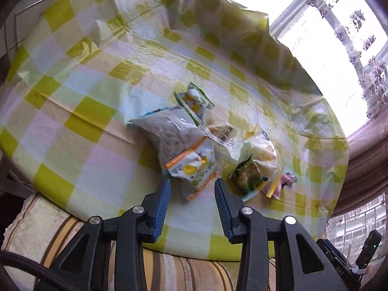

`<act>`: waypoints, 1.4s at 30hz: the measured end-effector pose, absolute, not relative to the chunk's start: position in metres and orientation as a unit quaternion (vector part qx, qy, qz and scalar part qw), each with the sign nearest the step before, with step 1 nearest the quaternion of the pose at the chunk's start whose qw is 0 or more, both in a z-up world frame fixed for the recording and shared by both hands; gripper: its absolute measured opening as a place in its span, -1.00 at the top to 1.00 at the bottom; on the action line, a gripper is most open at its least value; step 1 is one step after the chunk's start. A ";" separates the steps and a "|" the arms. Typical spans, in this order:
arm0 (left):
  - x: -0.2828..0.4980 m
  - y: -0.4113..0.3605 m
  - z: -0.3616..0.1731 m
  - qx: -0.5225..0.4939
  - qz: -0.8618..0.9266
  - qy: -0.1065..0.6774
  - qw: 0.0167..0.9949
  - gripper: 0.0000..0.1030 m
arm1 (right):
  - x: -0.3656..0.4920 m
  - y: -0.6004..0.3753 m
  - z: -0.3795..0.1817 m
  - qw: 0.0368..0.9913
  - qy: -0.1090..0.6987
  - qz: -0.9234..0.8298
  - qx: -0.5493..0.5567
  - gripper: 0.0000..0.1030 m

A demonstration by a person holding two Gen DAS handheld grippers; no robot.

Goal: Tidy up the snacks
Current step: 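Return both grippers to the table above the remaining snacks, then grasp the clear grey snack bag with the left gripper while the right grasps the pink wrapped bar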

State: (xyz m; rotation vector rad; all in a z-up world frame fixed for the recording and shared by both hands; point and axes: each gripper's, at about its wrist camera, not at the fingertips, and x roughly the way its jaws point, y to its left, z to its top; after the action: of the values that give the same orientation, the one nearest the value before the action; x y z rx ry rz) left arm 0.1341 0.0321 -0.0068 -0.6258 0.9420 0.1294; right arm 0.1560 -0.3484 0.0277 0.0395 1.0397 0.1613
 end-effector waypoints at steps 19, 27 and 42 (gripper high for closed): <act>0.206 0.067 -0.034 -0.352 0.100 0.465 0.806 -0.39 | 0.210 -0.268 0.014 0.867 0.485 0.066 0.096 -0.59; 0.211 0.062 -0.046 -0.323 0.087 0.465 0.819 -0.09 | 0.228 -0.245 -0.001 0.859 0.499 0.064 0.091 -0.59; 0.193 0.065 -0.044 -0.319 0.078 0.422 0.845 0.03 | 0.248 -0.223 -0.015 0.857 0.513 0.019 0.046 -0.57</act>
State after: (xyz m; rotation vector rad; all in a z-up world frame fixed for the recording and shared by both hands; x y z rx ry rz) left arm 0.1927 0.0655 -0.0440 -0.6742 0.8899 0.1650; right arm 0.2484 -0.2233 -0.0152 0.0977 1.0776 0.0405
